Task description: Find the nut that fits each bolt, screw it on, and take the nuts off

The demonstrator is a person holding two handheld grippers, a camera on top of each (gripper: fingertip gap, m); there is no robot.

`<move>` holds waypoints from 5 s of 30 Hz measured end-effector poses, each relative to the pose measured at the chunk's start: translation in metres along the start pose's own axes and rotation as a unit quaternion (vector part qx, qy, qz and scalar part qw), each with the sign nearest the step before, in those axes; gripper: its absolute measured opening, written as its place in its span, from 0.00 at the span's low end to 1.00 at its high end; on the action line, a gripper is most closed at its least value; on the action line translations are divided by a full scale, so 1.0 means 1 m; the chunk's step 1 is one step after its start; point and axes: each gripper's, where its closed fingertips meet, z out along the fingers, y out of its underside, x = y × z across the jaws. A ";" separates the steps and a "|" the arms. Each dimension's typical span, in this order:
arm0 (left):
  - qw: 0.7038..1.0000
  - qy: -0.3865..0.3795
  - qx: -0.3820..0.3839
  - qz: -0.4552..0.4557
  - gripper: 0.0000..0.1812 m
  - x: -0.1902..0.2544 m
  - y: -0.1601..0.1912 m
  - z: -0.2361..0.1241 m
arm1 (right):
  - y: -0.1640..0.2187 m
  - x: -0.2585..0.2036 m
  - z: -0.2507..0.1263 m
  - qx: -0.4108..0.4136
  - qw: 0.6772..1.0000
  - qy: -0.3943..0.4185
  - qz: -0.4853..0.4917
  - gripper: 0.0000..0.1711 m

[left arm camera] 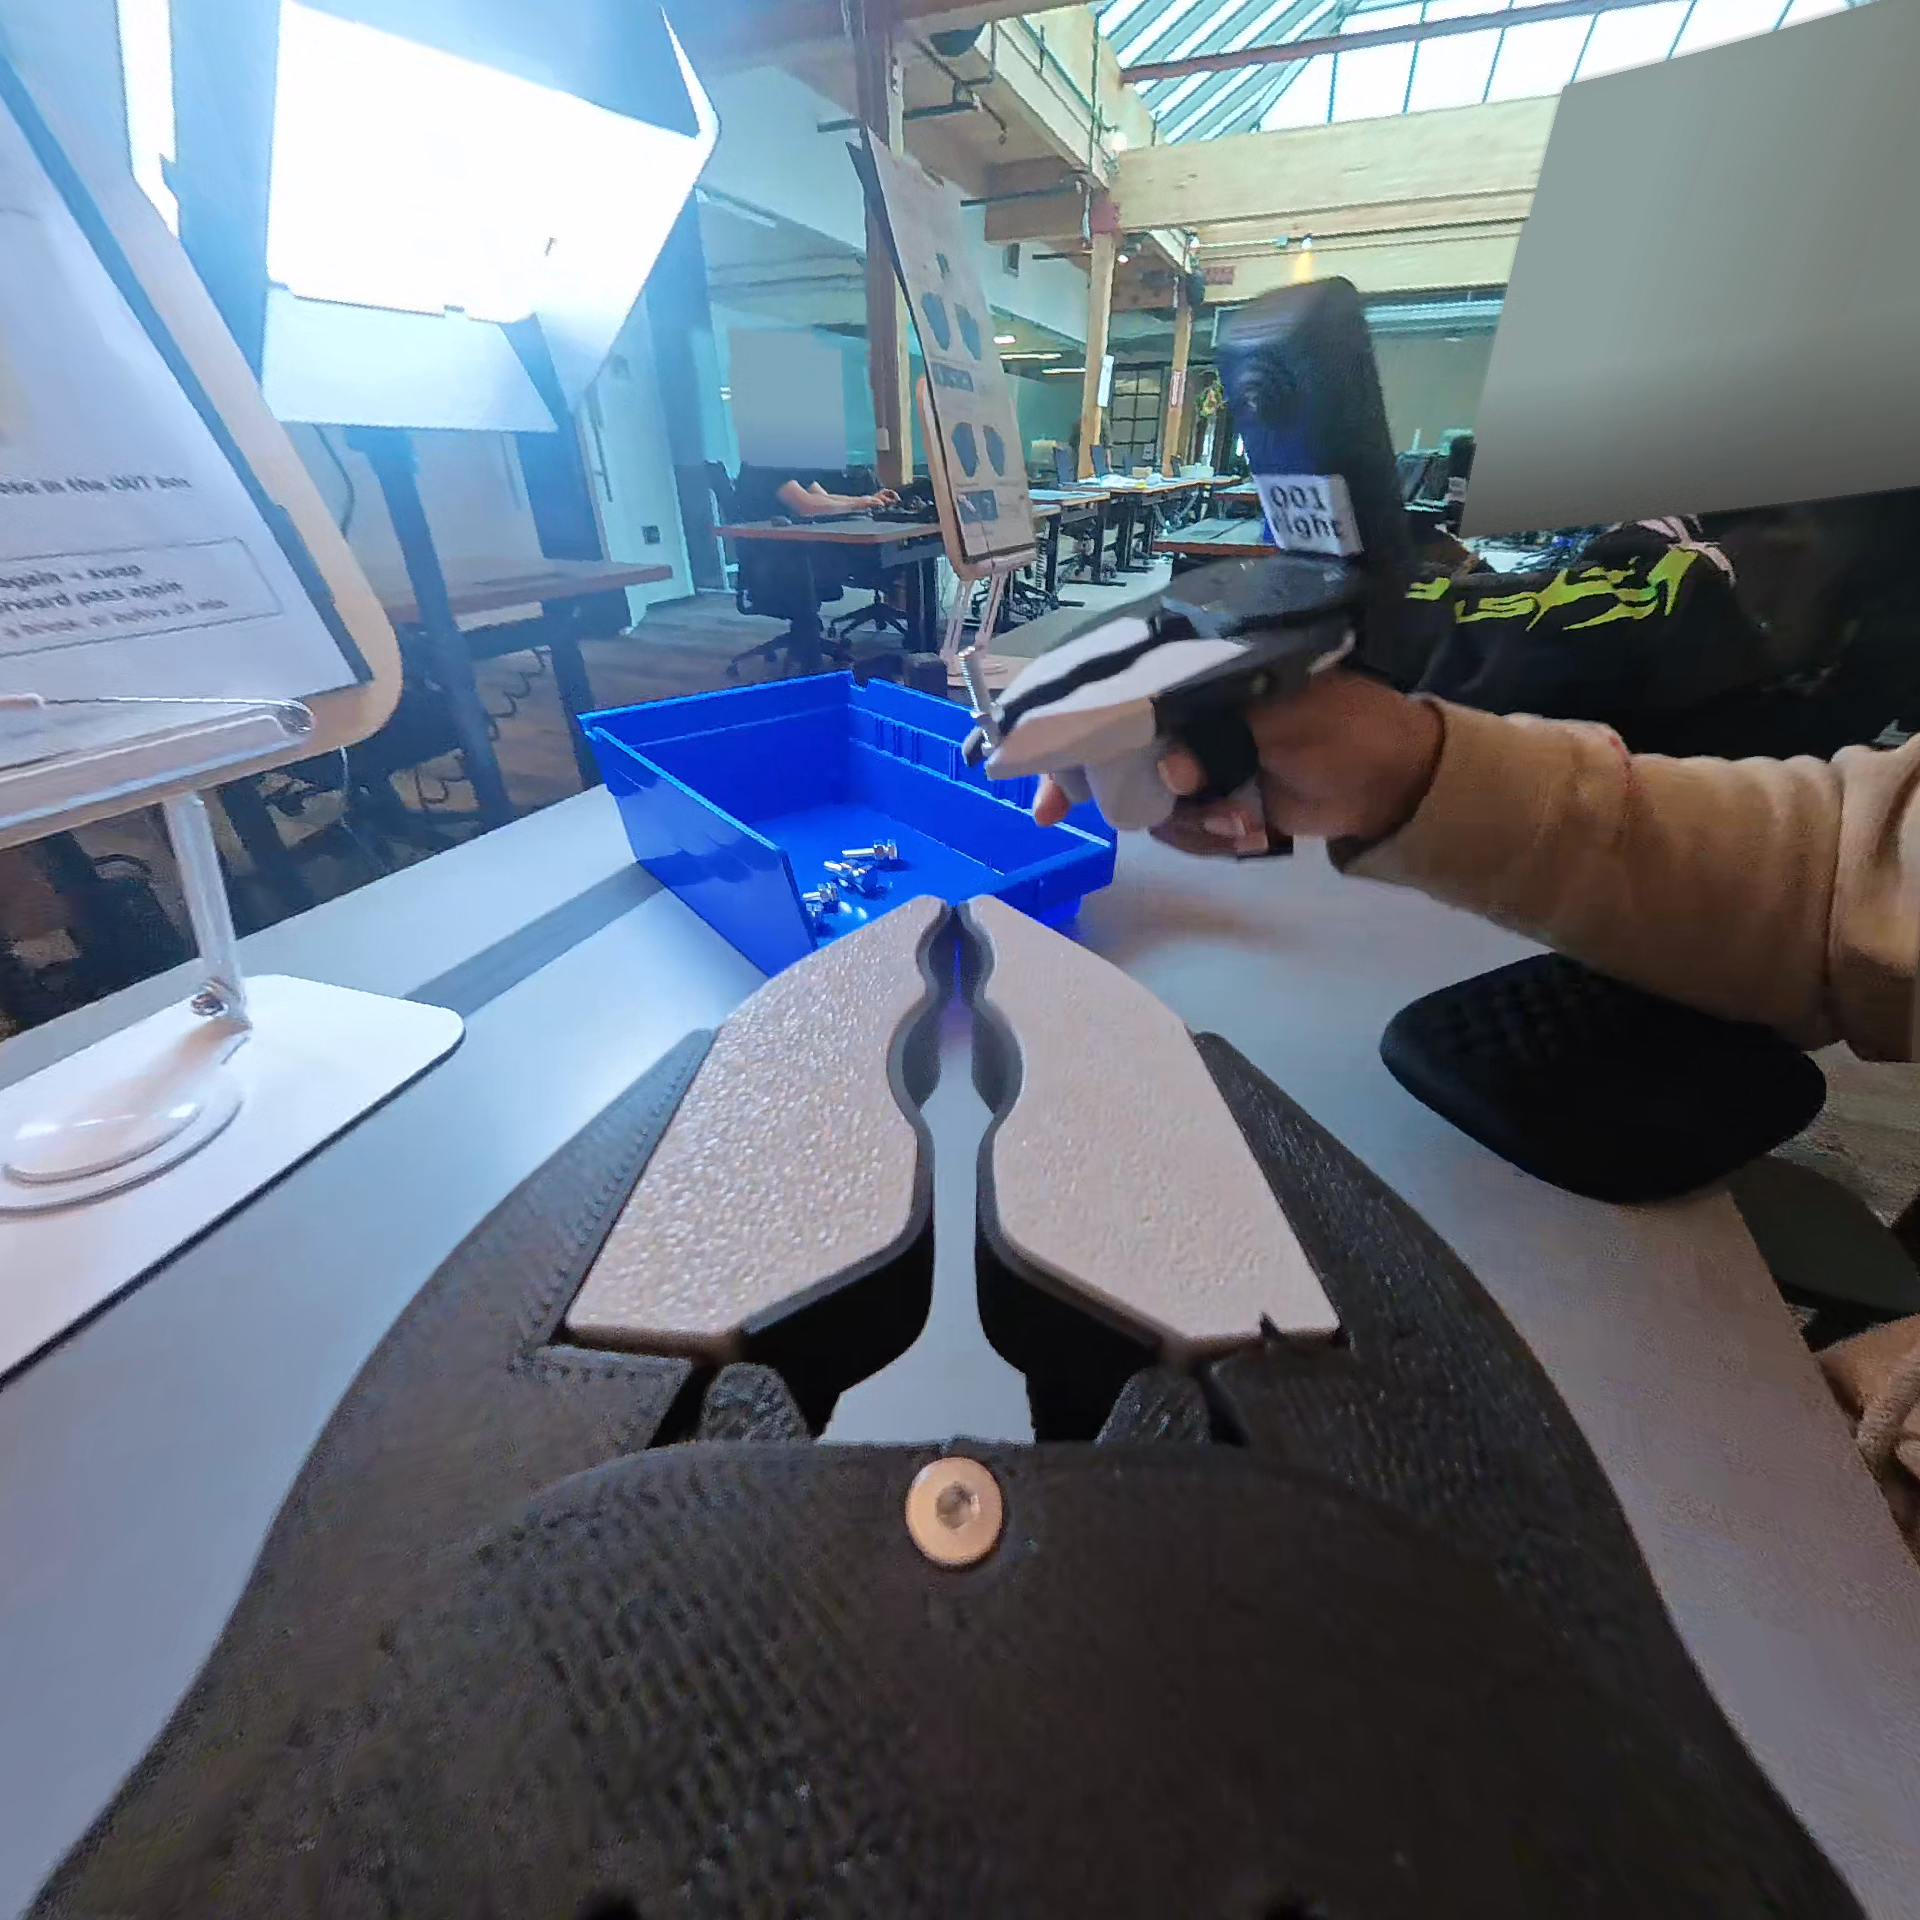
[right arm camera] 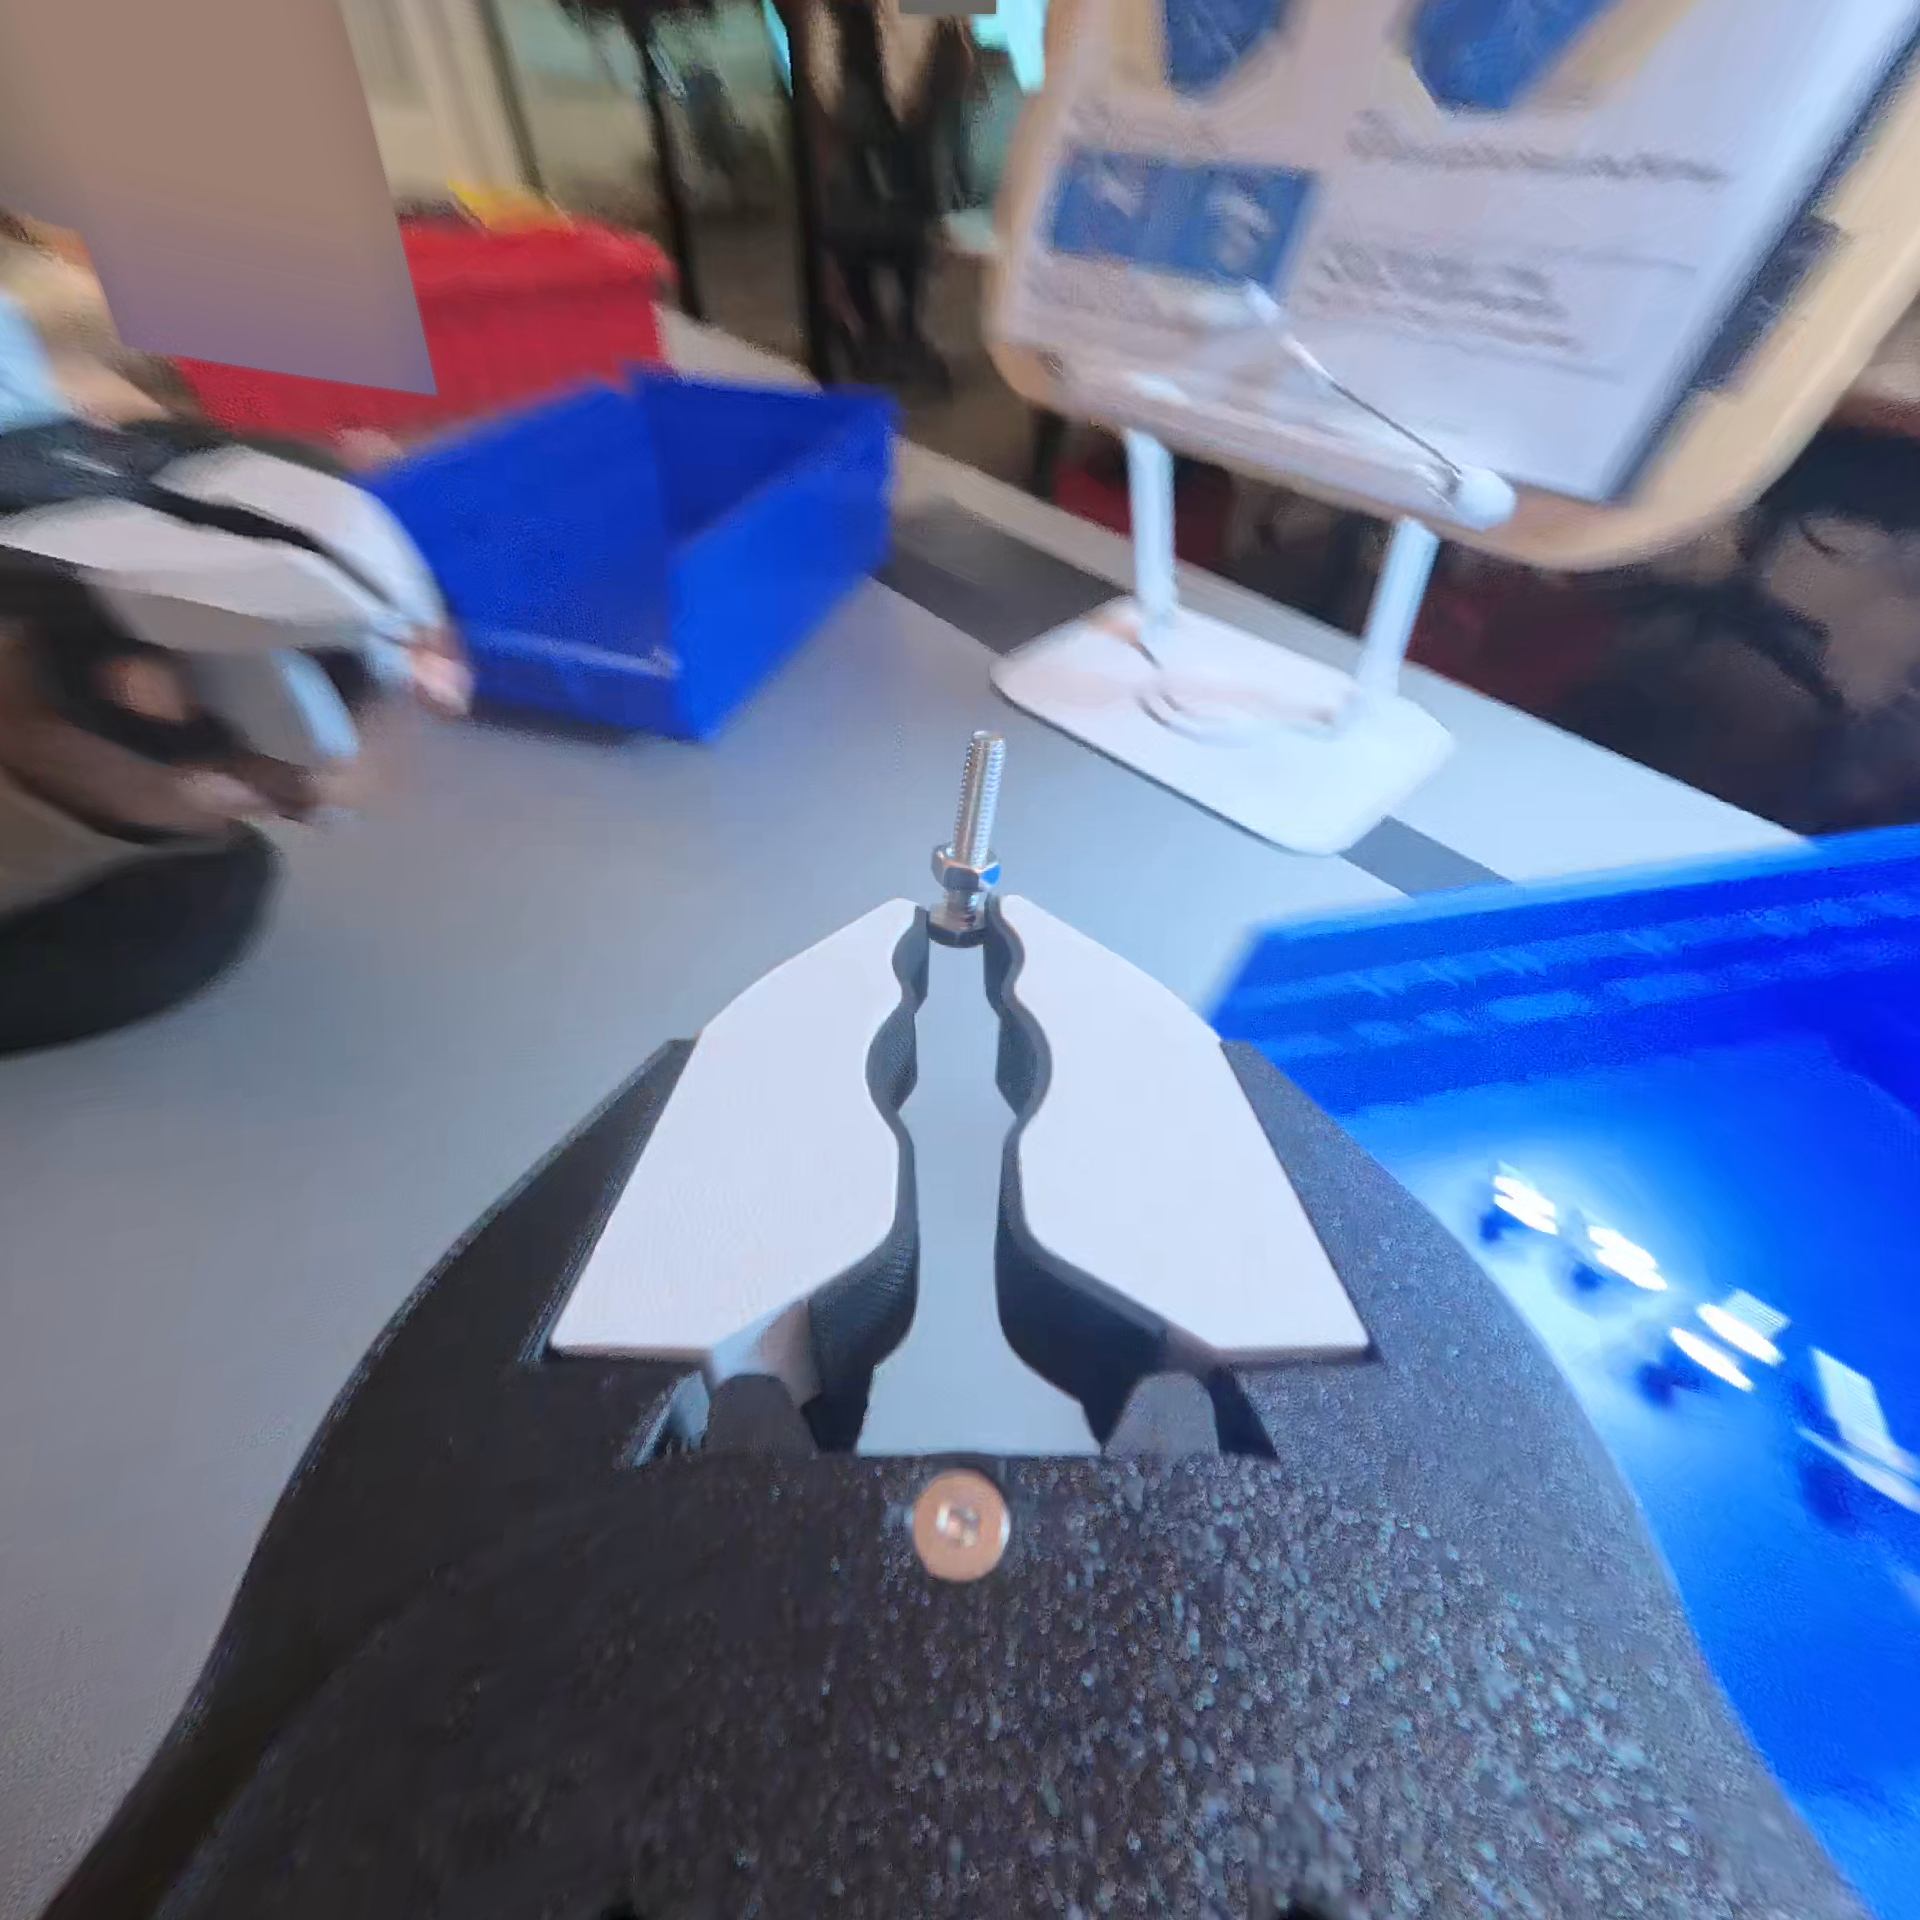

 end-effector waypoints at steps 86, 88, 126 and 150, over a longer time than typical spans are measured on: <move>0.719 0.222 -0.624 -0.211 0.03 0.042 0.082 -0.030 | 0.036 -0.130 0.063 0.040 0.725 0.093 -0.681 0.06; 0.731 0.217 -0.610 -0.213 0.03 0.038 0.082 -0.027 | 0.038 -0.126 0.064 0.029 0.739 0.092 -0.667 0.06; 0.955 0.228 -0.188 0.001 0.03 0.068 0.007 0.007 | 0.008 -0.152 0.025 0.078 0.965 -0.250 0.027 0.10; 0.959 0.160 -0.232 -0.017 0.03 0.059 0.021 0.019 | 0.014 -0.132 0.035 0.057 0.986 -0.158 -0.007 0.06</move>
